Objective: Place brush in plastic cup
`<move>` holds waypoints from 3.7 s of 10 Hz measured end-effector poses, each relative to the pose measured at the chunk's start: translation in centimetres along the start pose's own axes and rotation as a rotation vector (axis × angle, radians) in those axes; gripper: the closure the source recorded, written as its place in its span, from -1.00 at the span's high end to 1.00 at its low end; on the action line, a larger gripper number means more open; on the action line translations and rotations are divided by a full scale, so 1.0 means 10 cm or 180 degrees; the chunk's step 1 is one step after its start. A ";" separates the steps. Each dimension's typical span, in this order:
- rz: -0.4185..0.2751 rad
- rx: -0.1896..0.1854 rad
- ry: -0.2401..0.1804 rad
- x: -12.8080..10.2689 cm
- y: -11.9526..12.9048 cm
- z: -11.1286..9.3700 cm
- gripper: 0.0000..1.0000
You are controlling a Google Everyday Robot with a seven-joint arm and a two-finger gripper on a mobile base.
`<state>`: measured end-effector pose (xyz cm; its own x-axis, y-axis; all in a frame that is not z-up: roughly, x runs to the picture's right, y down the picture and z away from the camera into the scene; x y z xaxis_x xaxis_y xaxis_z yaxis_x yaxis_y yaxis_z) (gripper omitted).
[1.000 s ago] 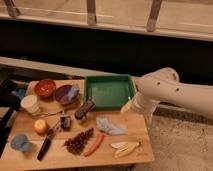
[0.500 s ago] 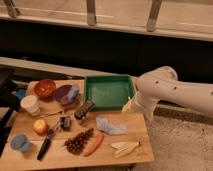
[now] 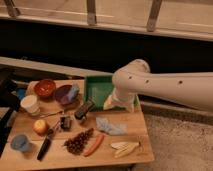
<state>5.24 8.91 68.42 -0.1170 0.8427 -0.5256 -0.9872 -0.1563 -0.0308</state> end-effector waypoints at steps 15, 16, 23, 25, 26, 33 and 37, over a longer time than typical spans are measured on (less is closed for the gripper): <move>-0.0615 0.0034 0.0094 -0.15 1.04 0.49 0.60; -0.0668 0.0000 0.0123 -0.12 1.16 0.56 0.60; -0.1242 -0.0467 0.0287 0.35 1.92 0.72 0.60; -0.1234 -0.0477 0.0280 0.34 1.93 0.71 0.60; -0.1218 -0.0489 0.0287 0.34 1.96 0.72 0.60; -0.1504 -0.0851 0.0670 0.84 2.85 1.12 0.60; -0.1649 -0.0904 0.0744 0.99 3.03 1.18 0.60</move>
<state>-27.13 18.61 72.35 0.4265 0.7159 -0.5528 -0.8385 0.0838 -0.5384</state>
